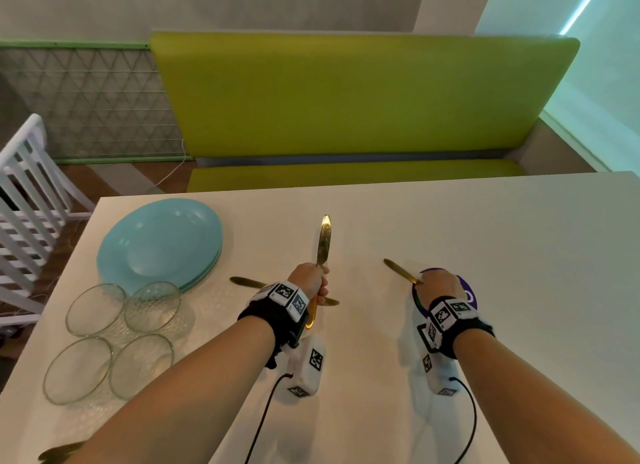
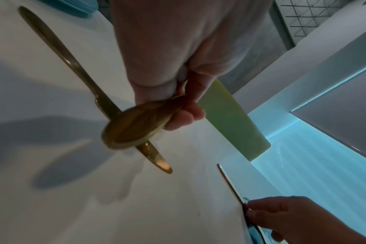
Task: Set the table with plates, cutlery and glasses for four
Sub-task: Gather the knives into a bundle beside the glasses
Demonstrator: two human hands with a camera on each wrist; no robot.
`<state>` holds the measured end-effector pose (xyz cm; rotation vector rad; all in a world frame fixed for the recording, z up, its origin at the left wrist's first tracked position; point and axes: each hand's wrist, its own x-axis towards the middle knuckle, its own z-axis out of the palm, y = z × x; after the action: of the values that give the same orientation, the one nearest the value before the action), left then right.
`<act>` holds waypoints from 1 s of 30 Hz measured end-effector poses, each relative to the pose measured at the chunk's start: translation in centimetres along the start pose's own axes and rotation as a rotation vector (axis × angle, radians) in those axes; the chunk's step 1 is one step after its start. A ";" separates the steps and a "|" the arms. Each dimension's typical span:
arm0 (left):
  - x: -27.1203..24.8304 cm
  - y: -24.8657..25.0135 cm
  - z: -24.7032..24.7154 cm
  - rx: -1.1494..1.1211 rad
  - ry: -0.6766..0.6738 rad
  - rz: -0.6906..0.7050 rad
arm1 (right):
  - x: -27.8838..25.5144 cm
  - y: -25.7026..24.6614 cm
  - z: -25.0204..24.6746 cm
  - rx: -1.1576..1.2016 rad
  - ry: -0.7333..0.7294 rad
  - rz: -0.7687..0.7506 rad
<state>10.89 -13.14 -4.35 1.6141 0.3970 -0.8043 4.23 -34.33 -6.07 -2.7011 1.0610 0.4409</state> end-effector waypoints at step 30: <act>-0.4 1.5 -2.6 0.606 0.021 0.117 | -5.5 -6.7 -2.0 -0.322 0.009 -0.664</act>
<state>12.32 -10.85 -2.90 2.1845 0.0665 -0.8662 5.44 -26.61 -1.71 -3.1033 0.0483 0.4988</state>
